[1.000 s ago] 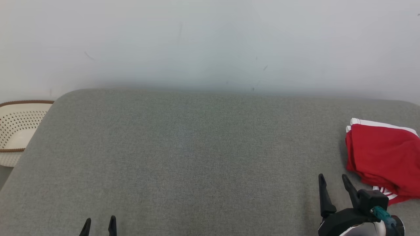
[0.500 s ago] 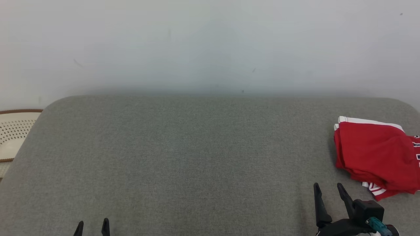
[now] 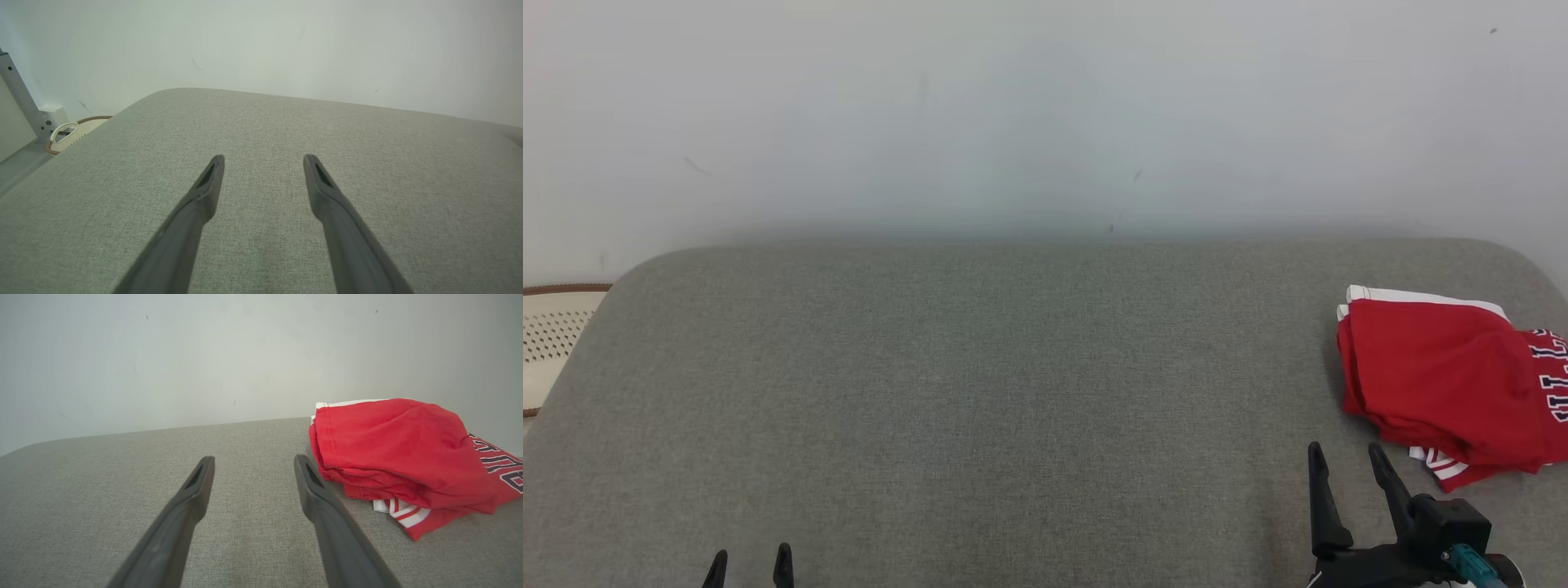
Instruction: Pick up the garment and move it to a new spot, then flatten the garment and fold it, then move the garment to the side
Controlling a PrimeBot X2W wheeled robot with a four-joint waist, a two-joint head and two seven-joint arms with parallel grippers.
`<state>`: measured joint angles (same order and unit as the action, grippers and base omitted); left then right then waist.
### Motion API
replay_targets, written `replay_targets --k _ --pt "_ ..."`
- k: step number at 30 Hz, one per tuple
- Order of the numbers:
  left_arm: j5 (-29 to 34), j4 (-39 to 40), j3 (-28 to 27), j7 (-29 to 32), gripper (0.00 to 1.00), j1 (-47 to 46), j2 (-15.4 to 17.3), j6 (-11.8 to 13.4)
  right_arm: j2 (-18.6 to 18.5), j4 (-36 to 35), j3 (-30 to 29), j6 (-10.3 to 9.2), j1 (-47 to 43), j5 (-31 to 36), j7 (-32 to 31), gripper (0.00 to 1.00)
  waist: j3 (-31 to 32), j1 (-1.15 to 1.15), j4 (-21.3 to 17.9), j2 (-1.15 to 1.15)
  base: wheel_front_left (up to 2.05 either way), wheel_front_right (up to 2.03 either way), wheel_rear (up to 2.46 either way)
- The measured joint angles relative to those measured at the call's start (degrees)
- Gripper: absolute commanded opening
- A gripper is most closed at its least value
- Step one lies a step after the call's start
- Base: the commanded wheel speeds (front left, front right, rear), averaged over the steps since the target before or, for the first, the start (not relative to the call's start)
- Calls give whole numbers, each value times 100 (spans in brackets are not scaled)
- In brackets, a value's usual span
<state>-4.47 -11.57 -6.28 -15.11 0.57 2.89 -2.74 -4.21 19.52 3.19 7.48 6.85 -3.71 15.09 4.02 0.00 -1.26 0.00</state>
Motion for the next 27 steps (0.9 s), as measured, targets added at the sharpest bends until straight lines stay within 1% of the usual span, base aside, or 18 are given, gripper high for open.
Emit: replay_targets --k 3,7,12,27 --pt "67 34 13 0 100 16 0 14 21 -121 8 0 -37 0 0 100 7 0 -18 0 0 0 0" --pt "112 33 24 0 100 9 0 27 35 -83 60 0 -49 -8 0 100 18 0 -36 0 0 0 0" --pt "138 22 23 0 100 -2 0 16 35 134 70 0 -64 77 0 100 17 0 -62 0 0 0 0" --pt "140 -64 35 0 100 -42 1 9 4 301 189 0 -62 147 0 100 -10 0 -111 0 0 0 0"
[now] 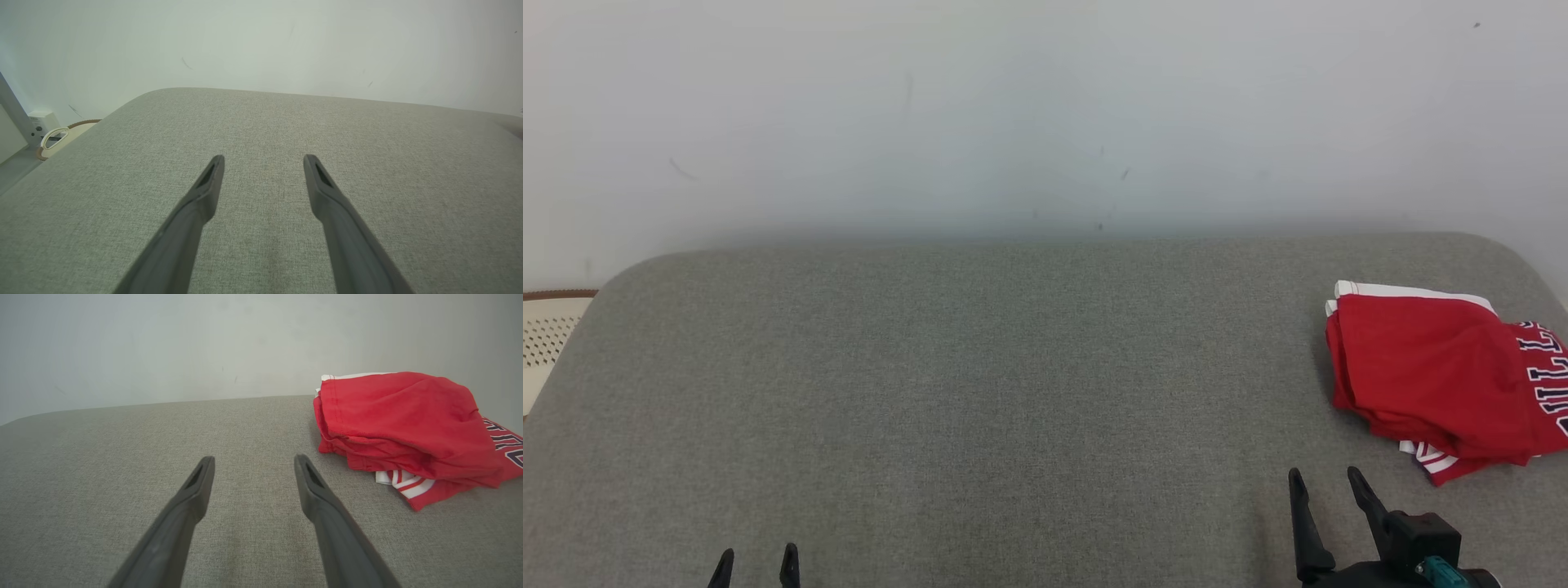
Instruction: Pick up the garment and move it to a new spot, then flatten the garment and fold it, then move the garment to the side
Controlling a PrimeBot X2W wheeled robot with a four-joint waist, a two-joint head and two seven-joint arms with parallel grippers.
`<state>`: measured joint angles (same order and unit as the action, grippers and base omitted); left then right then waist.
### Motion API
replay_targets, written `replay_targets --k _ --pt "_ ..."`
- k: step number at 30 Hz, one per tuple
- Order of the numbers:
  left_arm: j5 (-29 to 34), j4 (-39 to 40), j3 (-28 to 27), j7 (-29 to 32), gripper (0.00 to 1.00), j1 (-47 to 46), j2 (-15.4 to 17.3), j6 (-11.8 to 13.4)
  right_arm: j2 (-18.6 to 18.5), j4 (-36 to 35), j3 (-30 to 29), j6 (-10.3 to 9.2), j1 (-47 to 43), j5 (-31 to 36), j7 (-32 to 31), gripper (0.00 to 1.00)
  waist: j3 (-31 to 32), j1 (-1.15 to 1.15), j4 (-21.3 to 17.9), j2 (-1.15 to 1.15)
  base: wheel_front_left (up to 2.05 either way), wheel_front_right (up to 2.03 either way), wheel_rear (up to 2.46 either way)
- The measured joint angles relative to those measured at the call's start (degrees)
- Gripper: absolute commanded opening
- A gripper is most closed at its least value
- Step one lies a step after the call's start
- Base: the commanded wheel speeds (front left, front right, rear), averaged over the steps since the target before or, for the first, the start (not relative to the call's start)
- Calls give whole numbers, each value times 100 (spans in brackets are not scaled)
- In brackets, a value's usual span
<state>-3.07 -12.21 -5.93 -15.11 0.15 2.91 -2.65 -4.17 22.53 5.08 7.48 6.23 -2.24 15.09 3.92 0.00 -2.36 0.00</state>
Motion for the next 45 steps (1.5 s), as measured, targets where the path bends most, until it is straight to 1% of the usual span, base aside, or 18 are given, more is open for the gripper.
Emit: replay_targets --k 10,33,45 --pt "-33 -71 -3 0 100 2 0 19 -4 51 -68 0 21 215 0 100 12 0 -29 0 0 0 0" --pt "-34 -188 -34 0 100 77 -21 14 27 111 -123 0 -95 279 -1 100 7 0 -28 0 0 0 0" --pt "-43 -177 -81 0 100 71 -20 -31 34 76 -94 0 -90 276 -1 100 -19 0 -19 0 0 0 0"
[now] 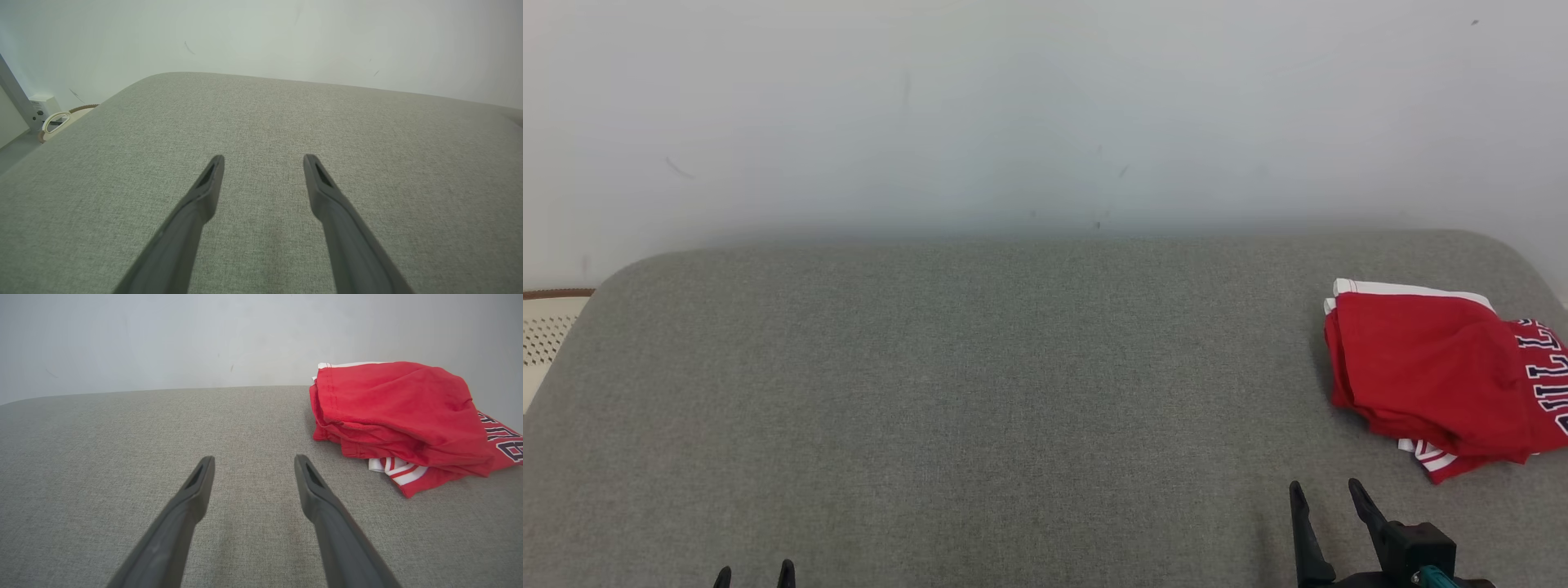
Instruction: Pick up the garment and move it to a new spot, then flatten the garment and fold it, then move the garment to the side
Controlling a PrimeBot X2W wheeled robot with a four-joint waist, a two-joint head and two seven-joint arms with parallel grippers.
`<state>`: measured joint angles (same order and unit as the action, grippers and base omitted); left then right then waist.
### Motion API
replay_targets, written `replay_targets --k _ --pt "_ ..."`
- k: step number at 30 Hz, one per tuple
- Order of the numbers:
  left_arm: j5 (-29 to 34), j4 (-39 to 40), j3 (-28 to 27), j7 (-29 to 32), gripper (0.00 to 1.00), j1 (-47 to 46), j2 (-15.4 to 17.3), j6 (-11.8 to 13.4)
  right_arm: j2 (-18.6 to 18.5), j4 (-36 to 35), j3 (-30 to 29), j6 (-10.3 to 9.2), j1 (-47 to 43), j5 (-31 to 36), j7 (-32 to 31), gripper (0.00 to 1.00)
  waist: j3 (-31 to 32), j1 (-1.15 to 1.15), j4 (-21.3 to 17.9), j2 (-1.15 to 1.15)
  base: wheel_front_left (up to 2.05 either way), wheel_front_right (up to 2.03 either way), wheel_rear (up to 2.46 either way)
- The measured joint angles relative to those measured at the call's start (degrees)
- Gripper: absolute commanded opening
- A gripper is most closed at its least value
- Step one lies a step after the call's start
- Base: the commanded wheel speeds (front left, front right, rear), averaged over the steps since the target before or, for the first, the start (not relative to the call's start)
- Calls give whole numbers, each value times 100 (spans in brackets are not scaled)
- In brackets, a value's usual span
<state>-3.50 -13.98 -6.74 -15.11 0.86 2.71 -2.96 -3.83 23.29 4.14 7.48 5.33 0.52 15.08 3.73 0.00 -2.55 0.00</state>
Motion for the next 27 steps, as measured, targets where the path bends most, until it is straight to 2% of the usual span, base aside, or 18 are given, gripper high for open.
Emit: replay_targets --k 27 --pt "-143 114 -57 0 100 -31 2 -92 -1 -26 98 0 32 -58 0 100 -63 0 19 0 0 0 0"
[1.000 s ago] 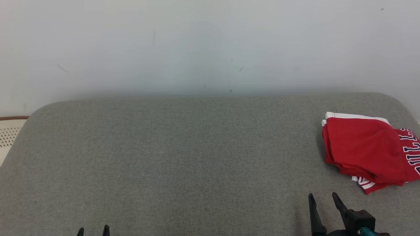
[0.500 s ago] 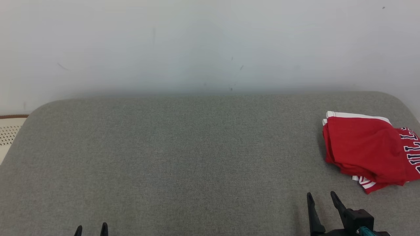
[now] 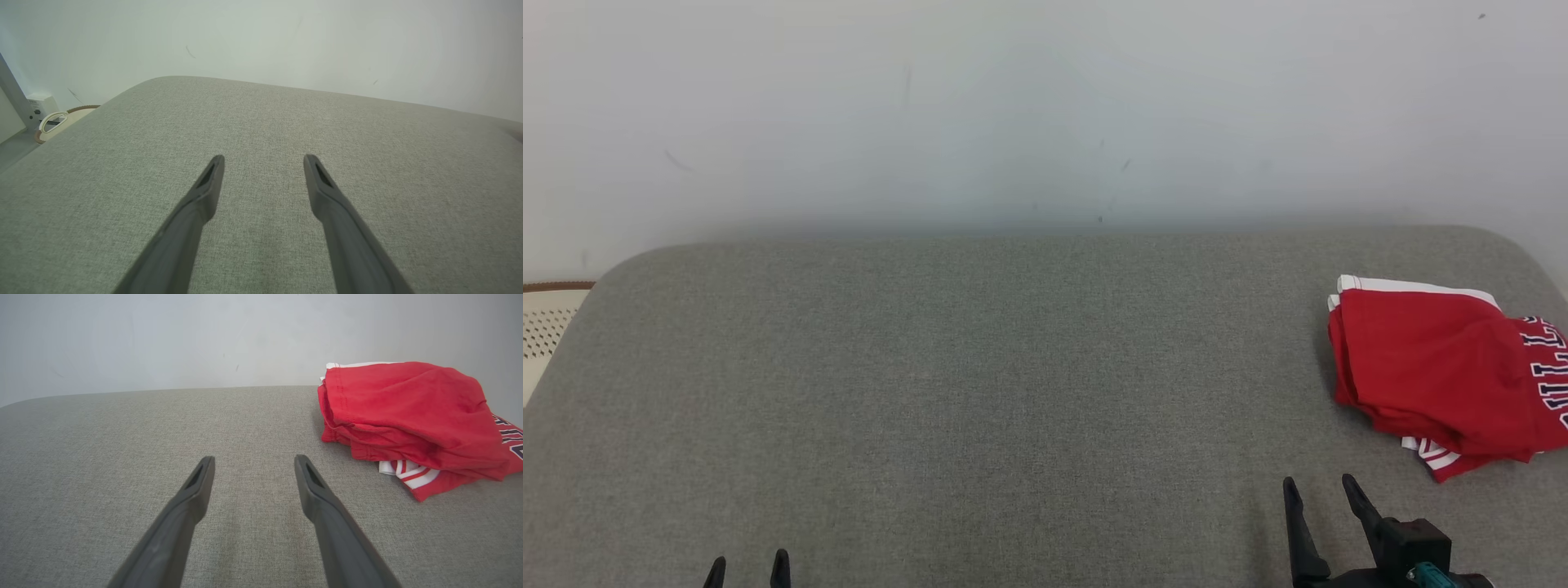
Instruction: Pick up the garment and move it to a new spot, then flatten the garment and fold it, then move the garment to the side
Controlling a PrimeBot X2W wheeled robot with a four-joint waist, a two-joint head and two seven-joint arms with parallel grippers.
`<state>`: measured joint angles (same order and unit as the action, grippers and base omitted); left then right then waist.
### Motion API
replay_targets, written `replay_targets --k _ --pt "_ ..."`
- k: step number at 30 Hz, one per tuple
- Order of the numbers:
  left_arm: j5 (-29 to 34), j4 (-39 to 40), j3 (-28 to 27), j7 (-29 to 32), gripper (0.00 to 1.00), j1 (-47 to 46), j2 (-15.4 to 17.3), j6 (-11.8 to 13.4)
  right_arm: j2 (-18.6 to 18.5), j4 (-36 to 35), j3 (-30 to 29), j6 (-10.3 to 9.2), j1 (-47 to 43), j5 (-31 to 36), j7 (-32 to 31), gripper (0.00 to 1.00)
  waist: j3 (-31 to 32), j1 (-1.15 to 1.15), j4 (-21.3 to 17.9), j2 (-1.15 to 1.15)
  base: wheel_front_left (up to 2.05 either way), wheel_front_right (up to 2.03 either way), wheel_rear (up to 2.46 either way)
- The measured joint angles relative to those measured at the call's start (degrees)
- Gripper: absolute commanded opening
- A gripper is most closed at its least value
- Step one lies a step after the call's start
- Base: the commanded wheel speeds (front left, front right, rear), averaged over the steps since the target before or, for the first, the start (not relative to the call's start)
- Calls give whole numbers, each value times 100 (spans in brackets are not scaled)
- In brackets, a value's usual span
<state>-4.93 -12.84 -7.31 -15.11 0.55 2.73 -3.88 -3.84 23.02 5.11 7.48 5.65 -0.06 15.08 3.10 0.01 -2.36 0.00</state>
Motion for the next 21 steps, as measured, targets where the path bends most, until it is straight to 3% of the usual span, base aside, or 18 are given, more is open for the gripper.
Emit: replay_targets --k 21 --pt "-46 12 -35 0 100 -56 3 -55 0 11 45 0 69 -52 0 100 -2 0 14 0 0 0 0"
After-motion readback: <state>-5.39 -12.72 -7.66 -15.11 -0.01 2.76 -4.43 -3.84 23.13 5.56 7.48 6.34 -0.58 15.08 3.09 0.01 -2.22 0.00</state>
